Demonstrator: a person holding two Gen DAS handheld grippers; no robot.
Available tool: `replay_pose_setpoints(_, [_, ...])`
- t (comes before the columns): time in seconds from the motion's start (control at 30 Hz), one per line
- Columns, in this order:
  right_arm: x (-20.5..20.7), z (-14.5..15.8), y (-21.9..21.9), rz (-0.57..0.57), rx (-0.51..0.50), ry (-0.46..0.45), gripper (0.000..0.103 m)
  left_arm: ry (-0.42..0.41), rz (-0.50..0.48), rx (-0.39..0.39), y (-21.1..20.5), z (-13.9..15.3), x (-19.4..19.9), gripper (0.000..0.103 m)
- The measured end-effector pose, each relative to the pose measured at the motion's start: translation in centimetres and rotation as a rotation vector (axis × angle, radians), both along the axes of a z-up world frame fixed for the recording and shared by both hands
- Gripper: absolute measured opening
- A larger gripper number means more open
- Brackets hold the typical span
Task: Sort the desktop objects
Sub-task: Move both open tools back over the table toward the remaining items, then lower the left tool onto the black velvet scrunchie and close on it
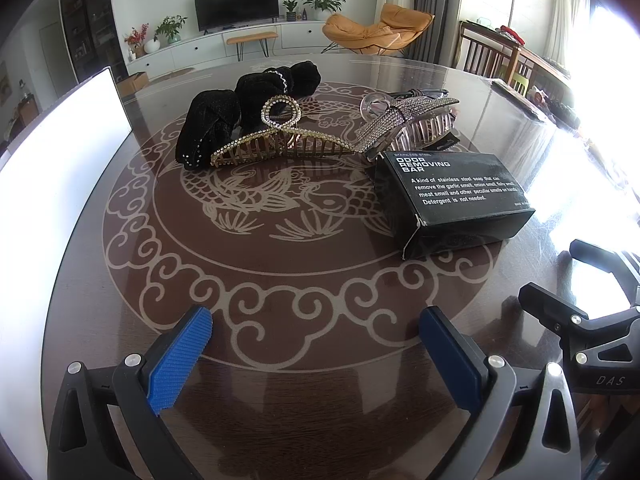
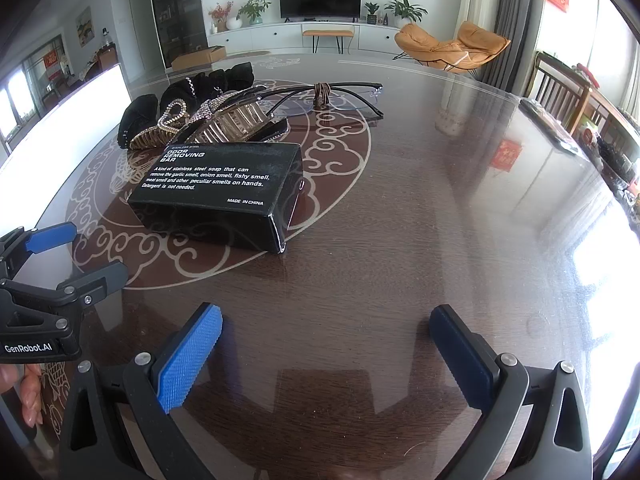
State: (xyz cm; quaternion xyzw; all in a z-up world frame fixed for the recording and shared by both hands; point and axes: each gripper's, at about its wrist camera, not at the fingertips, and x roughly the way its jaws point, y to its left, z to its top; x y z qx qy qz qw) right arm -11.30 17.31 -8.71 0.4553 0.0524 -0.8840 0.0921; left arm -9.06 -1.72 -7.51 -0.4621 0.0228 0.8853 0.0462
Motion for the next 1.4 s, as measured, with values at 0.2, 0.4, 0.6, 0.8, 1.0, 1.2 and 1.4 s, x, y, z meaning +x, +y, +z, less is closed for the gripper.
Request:
replay_pose_setpoints(0.2, [0.0,0.0,0.0,0.000,0.000,0.000,0.103,0.012,0.027,0.065,-1.6,0.5,0.3,0.103])
replay_pose_setpoints(0.4, [0.0,0.0,0.0,0.000,0.000,0.000,0.103,0.037,0.141,0.135,-5.3,2.6,-2.3,0.103])
replay_pose_setpoints(0.6, [0.0,0.0,0.0,0.000,0.000,0.000,0.103,0.136,0.072,-0.020,-5.7,7.1,-10.6,0.103])
replay_pose_setpoints(0.8, [0.0,0.0,0.0,0.000,0.000,0.000,0.103,0.096,-0.029,-0.132,-4.7,6.0,-17.7,0.103])
replay_pose_setpoints(1.0, [0.0,-0.1,0.0,0.000,0.000,0.000,0.103,0.030,-0.069,0.034,-5.3,3.8,-18.9,0.042])
replay_pose_setpoints(1.2, [0.0,-0.1,0.0,0.000,0.000,0.000,0.103,0.043,0.013,0.057,-6.3,3.7,-12.8,0.029])
replay_pose_setpoints(1.4, [0.0,-0.1,0.0,0.000,0.000,0.000,0.103,0.022,0.144,0.050,-7.7,3.7,-2.0,0.030])
